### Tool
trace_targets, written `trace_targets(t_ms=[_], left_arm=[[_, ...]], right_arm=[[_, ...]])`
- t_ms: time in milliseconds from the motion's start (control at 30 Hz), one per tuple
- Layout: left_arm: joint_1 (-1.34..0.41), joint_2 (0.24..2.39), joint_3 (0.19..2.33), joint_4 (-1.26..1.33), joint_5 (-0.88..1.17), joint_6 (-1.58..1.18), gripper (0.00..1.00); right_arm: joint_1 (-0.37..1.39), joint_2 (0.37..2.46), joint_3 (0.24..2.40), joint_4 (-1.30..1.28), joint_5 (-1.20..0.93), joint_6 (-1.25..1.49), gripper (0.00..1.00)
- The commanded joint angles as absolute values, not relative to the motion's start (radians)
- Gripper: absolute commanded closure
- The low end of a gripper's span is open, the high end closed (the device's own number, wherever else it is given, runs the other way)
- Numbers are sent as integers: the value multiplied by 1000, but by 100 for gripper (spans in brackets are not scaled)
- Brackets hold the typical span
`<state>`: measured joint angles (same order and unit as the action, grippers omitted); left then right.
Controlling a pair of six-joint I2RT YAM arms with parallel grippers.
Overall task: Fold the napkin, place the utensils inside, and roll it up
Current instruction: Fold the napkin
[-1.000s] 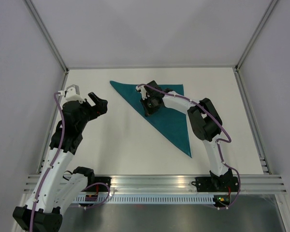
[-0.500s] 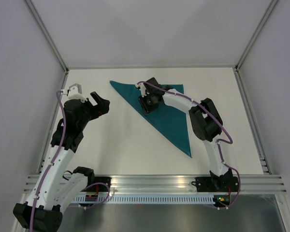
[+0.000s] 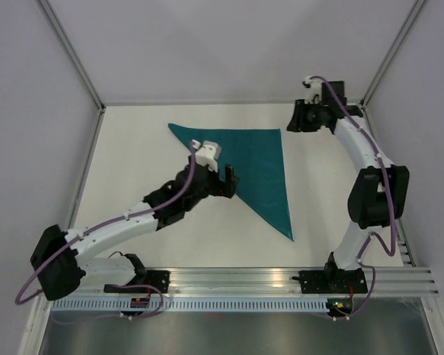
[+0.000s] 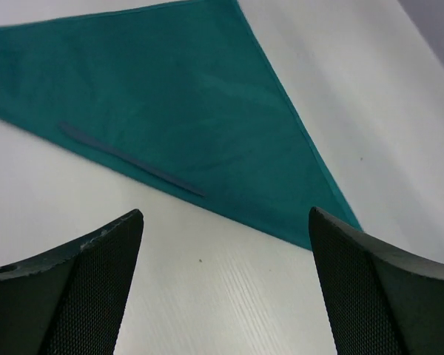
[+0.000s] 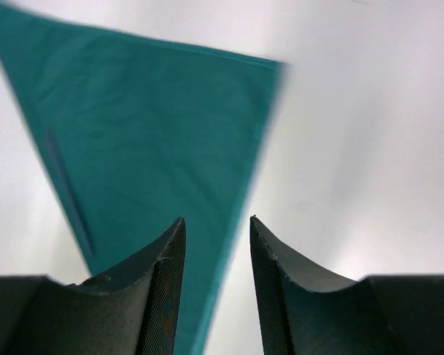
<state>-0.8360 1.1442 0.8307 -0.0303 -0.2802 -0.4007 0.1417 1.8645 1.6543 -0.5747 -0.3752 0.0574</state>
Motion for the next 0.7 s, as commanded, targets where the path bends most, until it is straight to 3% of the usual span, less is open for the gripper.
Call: trace_targets(t_ms=[0, 267, 500, 667], left_arm=[[-1041, 1256, 787, 254, -523, -146, 4], [-1267, 1529, 591, 951, -352, 305, 0], [-1419, 1783, 587, 1215, -374, 432, 0], [-1493, 1945, 696, 1244, -399, 532, 0]], right_arm=[[14, 1763, 1545, -617, -440, 65, 54], [-109, 1712, 1466, -577, -472, 54, 54], [-123, 1704, 1456, -571, -488, 52, 54], [-127, 1692, 1453, -568, -494, 49, 54]])
